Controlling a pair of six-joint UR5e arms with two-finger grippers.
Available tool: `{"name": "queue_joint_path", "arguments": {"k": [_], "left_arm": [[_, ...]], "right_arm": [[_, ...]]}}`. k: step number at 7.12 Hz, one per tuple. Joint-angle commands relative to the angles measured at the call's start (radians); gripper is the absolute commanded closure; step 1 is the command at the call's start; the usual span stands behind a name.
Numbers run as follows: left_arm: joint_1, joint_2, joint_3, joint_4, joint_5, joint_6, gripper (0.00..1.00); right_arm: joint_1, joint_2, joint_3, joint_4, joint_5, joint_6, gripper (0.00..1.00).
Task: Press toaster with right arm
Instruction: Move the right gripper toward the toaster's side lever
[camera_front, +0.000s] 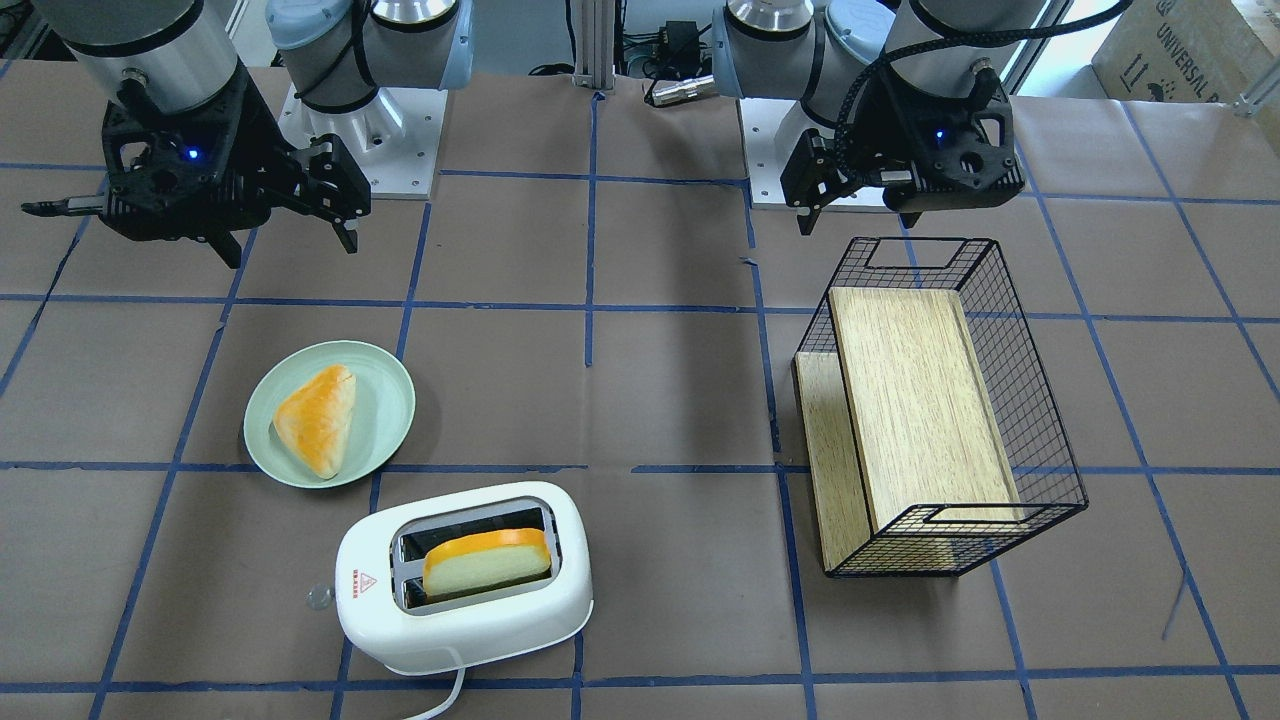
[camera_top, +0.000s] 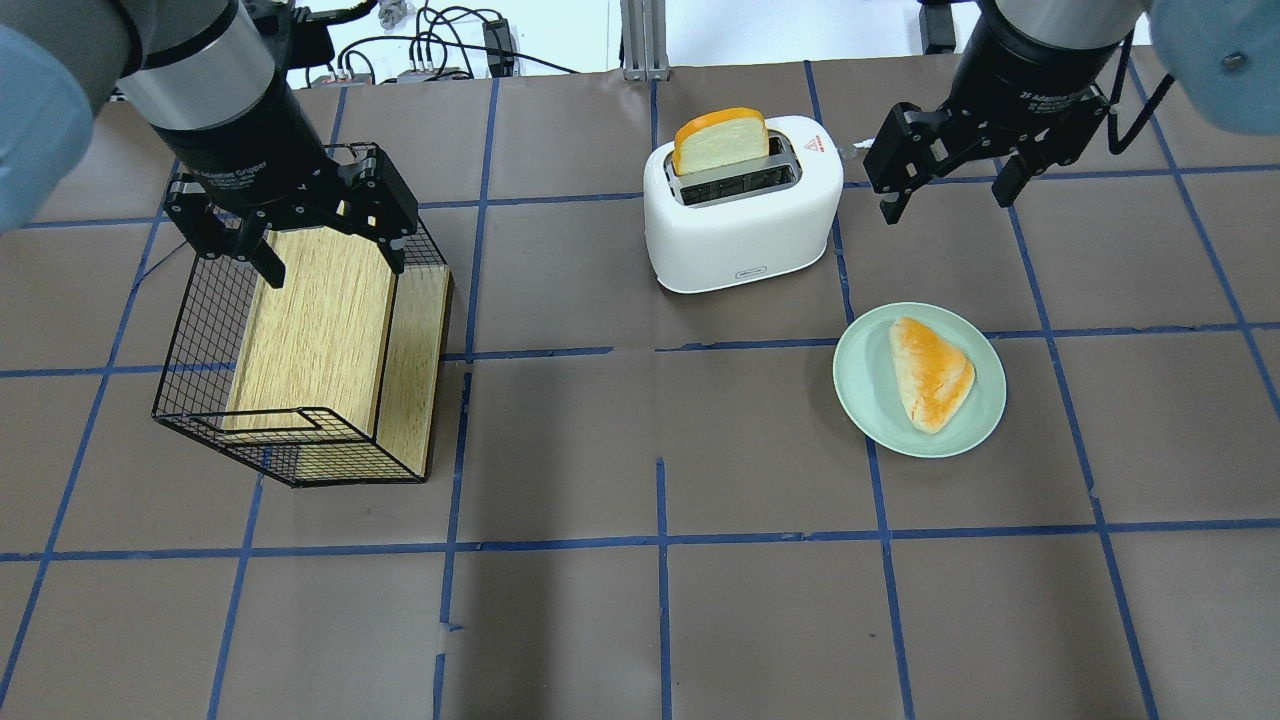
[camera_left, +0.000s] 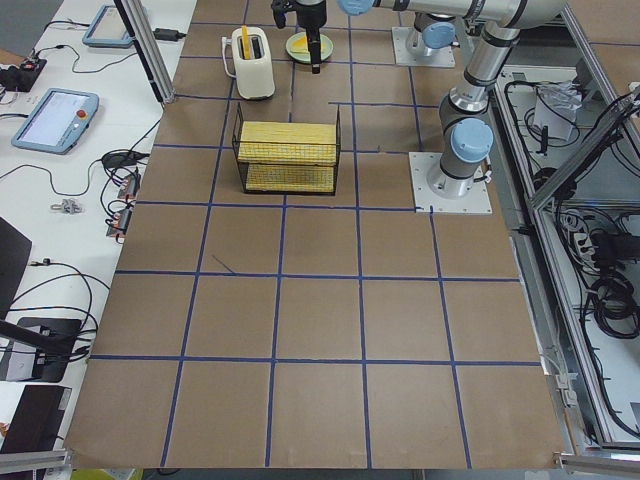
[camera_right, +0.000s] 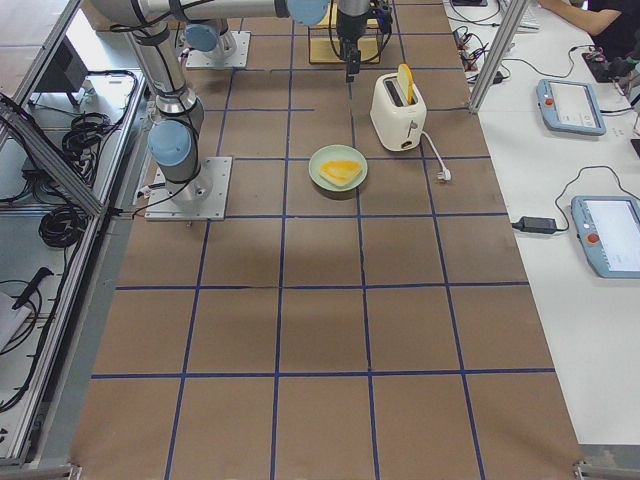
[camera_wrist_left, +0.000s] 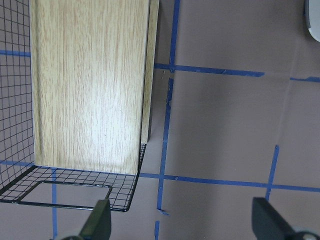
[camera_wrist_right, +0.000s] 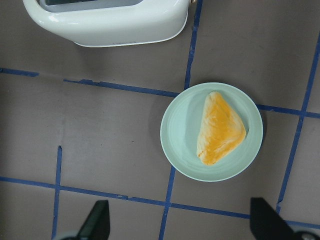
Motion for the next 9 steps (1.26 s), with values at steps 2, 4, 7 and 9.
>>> {"name": "queue_joint_path", "arguments": {"k": [2, 4, 7, 9], "left_arm": [[0.0, 0.0, 0.0, 0.0, 0.0, 0.0, 0.0], [0.0, 0.0, 0.0, 0.0, 0.0, 0.0, 0.0], [0.0, 0.0, 0.0, 0.0, 0.0, 0.0, 0.0], [0.0, 0.0, 0.0, 0.0, 0.0, 0.0, 0.0]], "right_arm": [[0.001, -0.001, 0.003, 0.0, -0.003, -0.002, 0.0], [-0.001, 0.002, 0.001, -0.005, 0.001, -0.005, 0.02], [-0.076, 0.045, -0.017, -0.057, 0.064, -0.054, 0.96], [-0.108, 0.134, -0.059, -0.092, 0.186, -0.089, 0.96]]}}
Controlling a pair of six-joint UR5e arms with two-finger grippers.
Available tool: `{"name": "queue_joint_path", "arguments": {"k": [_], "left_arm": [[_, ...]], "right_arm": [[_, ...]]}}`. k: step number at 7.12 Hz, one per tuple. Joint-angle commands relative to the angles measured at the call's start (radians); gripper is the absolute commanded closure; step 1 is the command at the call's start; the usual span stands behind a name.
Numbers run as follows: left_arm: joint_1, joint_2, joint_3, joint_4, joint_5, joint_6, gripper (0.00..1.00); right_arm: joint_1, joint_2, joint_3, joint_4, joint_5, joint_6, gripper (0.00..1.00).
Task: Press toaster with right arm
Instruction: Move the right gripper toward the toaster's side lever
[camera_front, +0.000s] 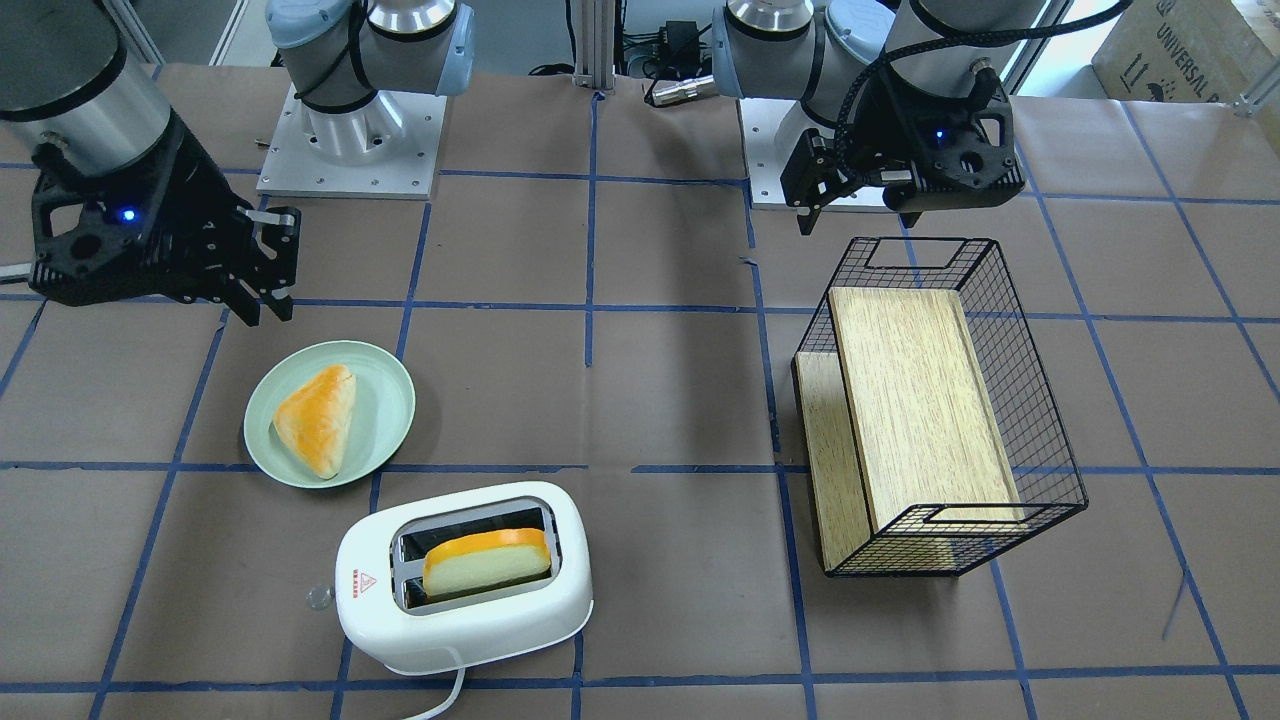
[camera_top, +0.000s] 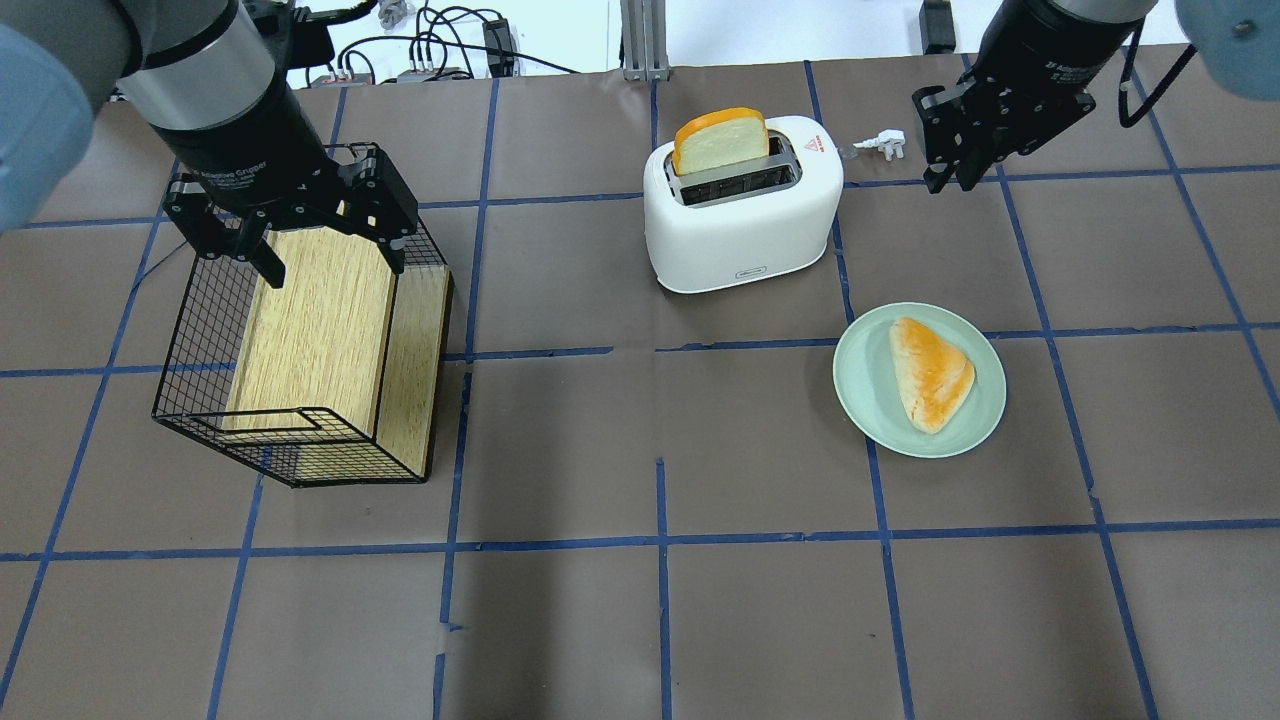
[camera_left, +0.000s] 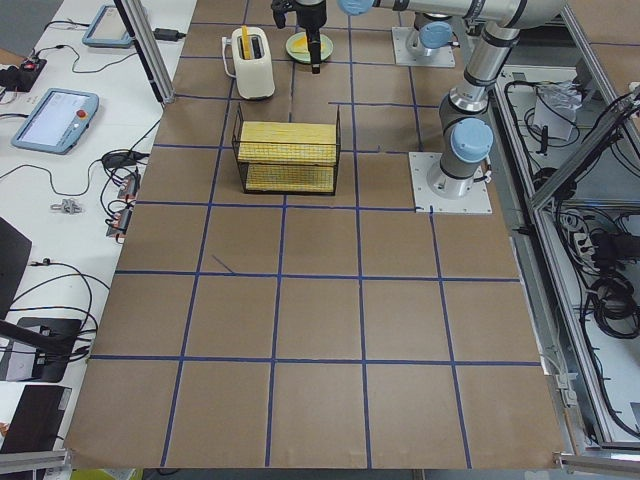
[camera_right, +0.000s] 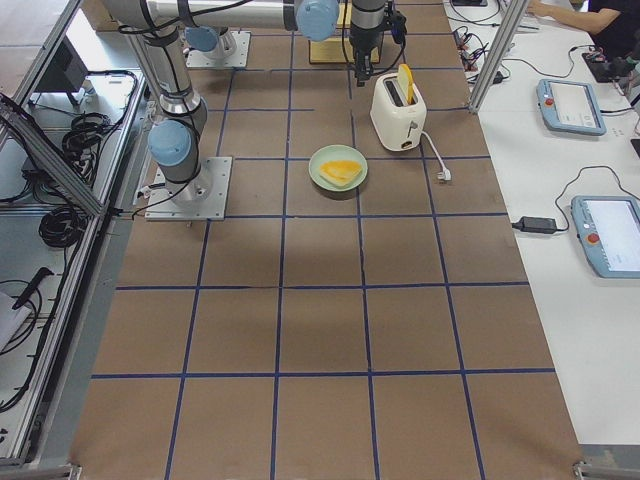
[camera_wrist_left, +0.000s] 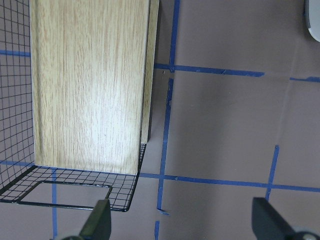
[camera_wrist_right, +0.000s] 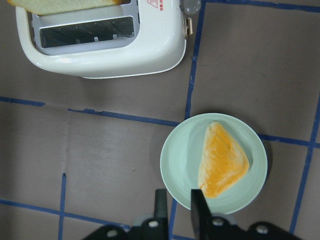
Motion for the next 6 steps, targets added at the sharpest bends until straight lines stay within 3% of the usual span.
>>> {"name": "queue_joint_path", "arguments": {"k": [1, 4, 6], "left_arm": [[0.0, 0.0, 0.0, 0.0, 0.0, 0.0, 0.0], [0.0, 0.0, 0.0, 0.0, 0.0, 0.0, 0.0], [0.0, 0.0, 0.0, 0.0, 0.0, 0.0, 0.0]], "right_arm": [[-0.023, 0.117, -0.083, -0.022, 0.119, -0.016, 0.95], [-0.038, 0.357, -0.283, -0.019, 0.173, -0.037, 0.95], [-0.091, 0.454, -0.322, -0.016, 0.244, -0.08, 0.95]]}}
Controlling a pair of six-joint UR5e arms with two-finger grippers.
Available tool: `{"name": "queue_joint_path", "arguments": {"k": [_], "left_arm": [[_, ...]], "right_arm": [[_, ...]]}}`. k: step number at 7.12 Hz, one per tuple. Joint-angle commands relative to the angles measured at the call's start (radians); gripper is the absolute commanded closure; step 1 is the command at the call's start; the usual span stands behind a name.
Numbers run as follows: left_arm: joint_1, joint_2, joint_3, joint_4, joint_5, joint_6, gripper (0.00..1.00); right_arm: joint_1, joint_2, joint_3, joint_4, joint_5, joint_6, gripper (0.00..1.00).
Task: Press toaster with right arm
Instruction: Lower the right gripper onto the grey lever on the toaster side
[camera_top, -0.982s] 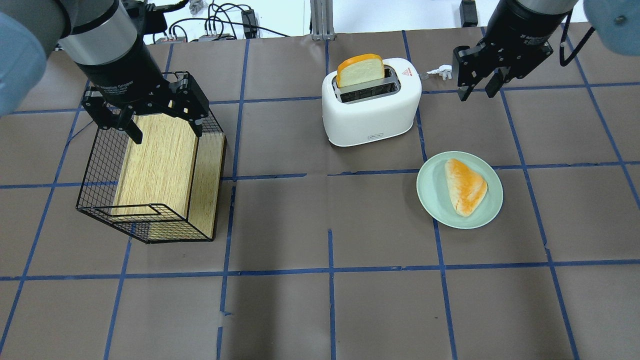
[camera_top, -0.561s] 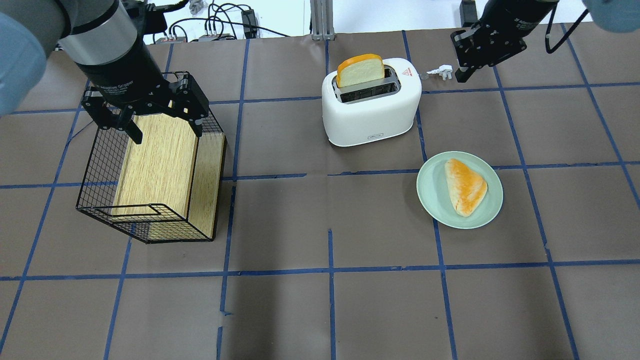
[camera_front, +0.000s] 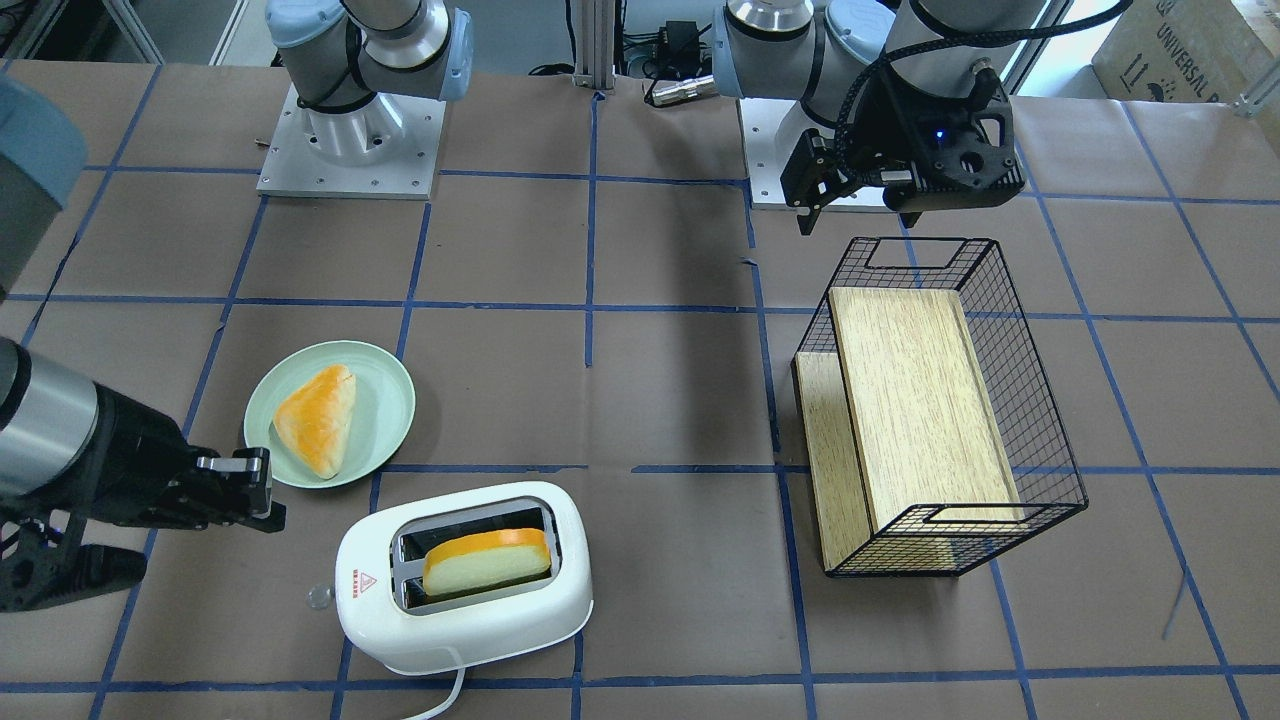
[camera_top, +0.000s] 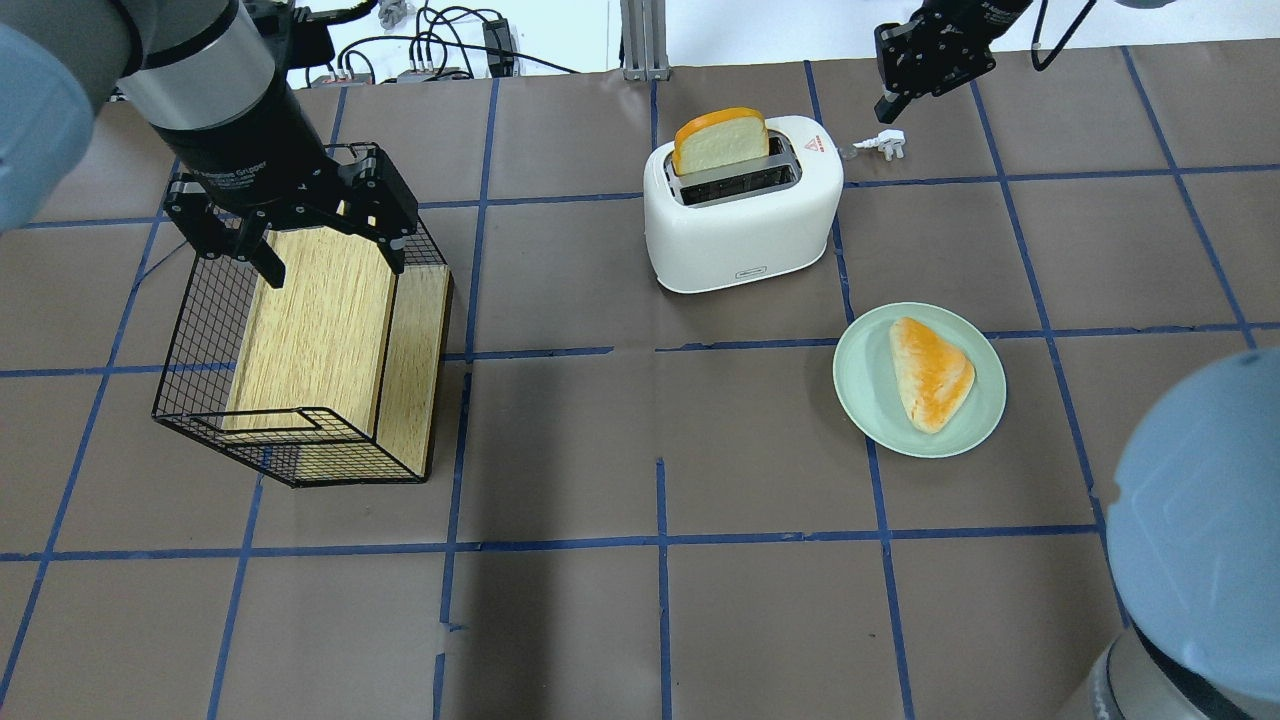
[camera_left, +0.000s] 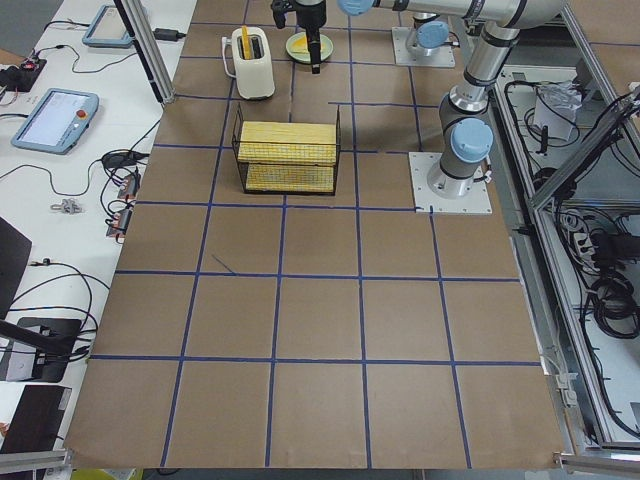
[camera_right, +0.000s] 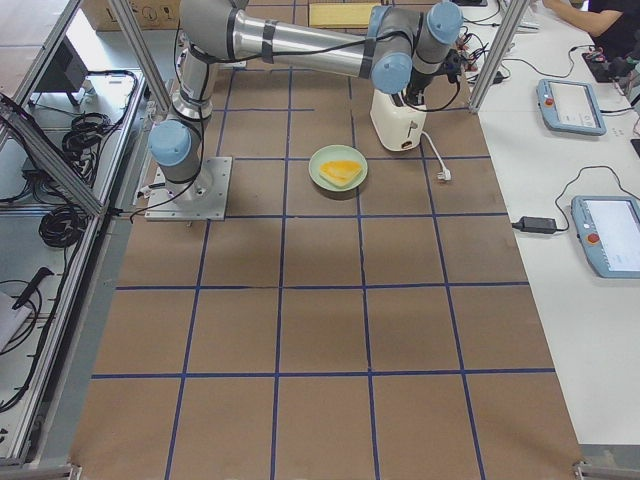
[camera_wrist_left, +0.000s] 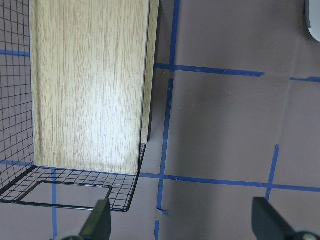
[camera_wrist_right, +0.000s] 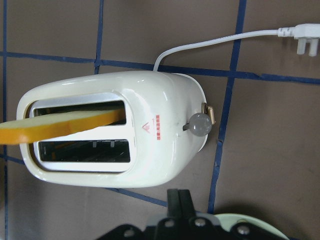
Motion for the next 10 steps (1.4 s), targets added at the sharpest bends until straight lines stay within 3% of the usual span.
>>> {"name": "queue_joint_path", "arguments": {"k": [1, 3, 10], "left_arm": [[0.0, 0.0, 0.0, 0.0, 0.0, 0.0, 0.0], [0.0, 0.0, 0.0, 0.0, 0.0, 0.0, 0.0], [0.0, 0.0, 0.0, 0.0, 0.0, 0.0, 0.0]], "right_arm": [[-0.037, 0.082, -0.03, -0.002, 0.059, -0.031, 0.95], [-0.035, 0.131, -0.065, 0.0, 0.109, -0.022, 0.95], [-0.024, 0.181, -0.073, 0.015, 0.123, -0.025, 0.95]]}}
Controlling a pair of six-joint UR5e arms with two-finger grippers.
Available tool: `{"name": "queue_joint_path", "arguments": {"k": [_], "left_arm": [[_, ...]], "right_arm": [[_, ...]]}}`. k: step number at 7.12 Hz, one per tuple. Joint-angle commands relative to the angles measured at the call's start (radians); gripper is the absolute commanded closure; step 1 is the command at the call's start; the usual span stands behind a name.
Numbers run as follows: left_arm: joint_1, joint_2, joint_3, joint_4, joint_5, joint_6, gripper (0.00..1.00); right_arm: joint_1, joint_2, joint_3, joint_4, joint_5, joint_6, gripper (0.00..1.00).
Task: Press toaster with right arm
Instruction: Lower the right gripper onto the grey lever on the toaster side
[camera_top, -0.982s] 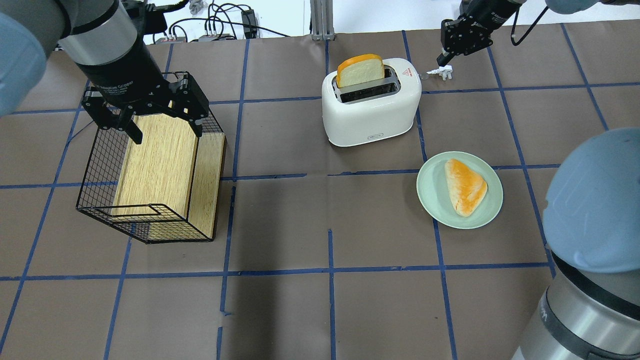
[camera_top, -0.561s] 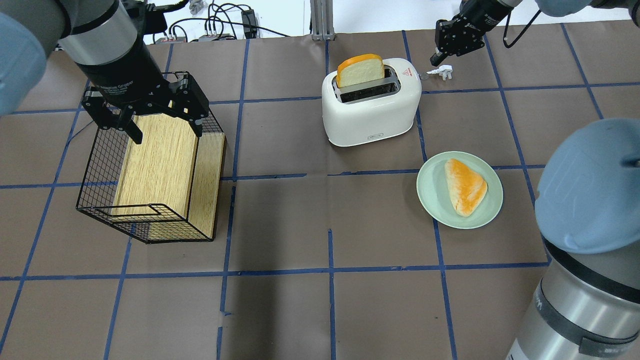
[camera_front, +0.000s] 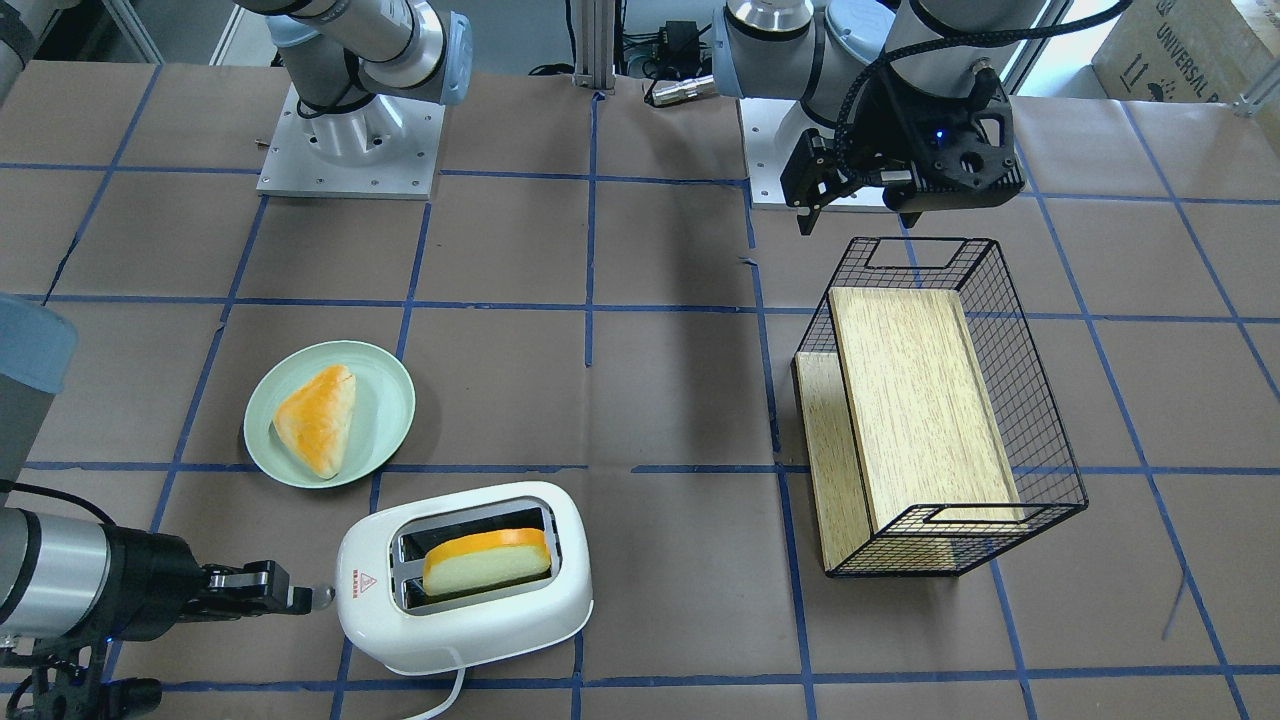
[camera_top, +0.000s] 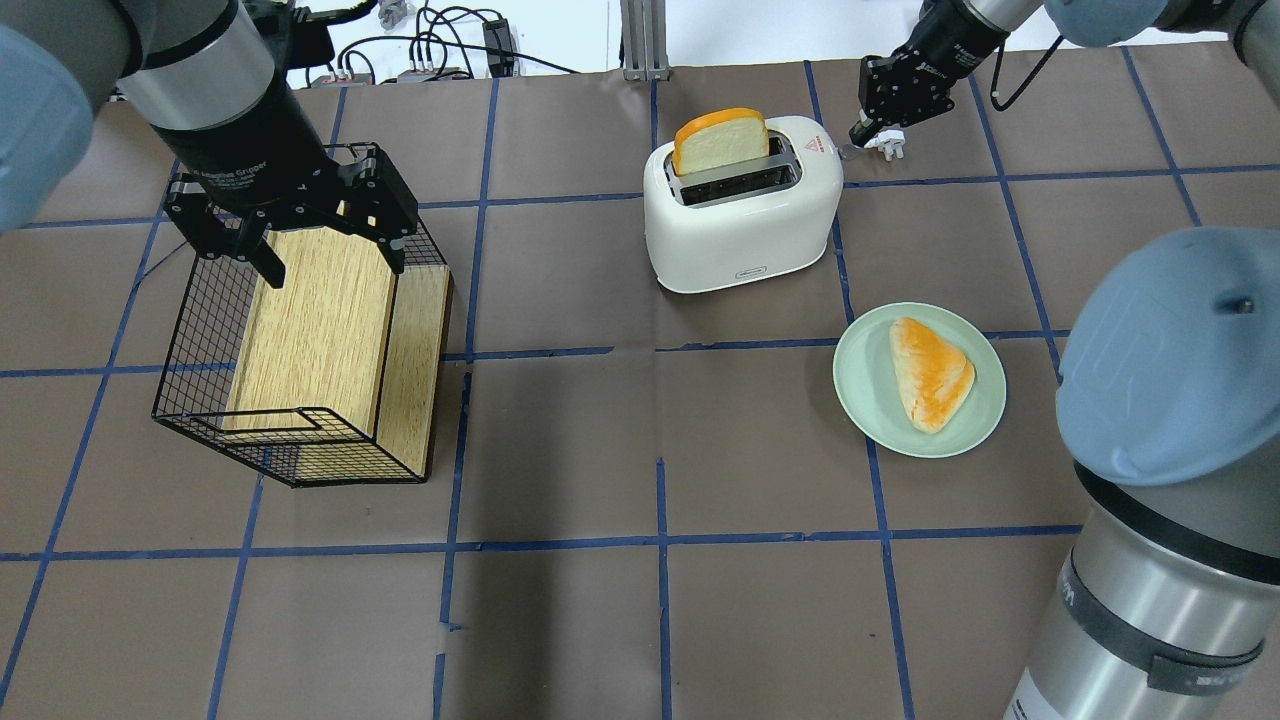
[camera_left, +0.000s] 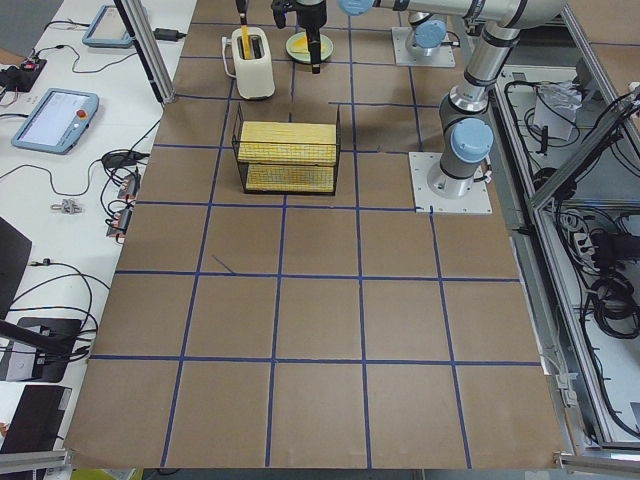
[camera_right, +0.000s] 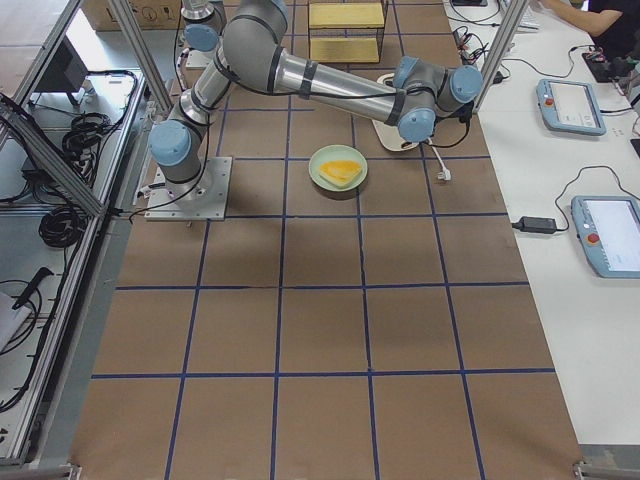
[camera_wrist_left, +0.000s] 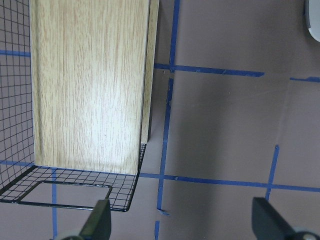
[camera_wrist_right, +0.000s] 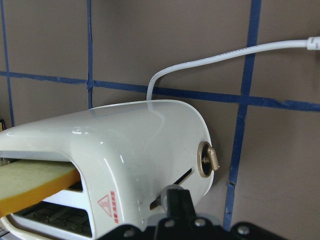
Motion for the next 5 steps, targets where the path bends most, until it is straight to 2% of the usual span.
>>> {"name": "queue_joint_path", "arguments": {"k": [1, 5], "left_arm": [[0.0, 0.0, 0.0, 0.0, 0.0, 0.0, 0.0], [0.0, 0.0, -0.002, 0.0, 0.0, 0.0, 0.0]], "right_arm": [[0.003, 0.004, 0.004, 0.005, -0.001, 0.001, 0.95], [0.003, 0.03, 0.002, 0.005, -0.001, -0.001, 0.95]]}}
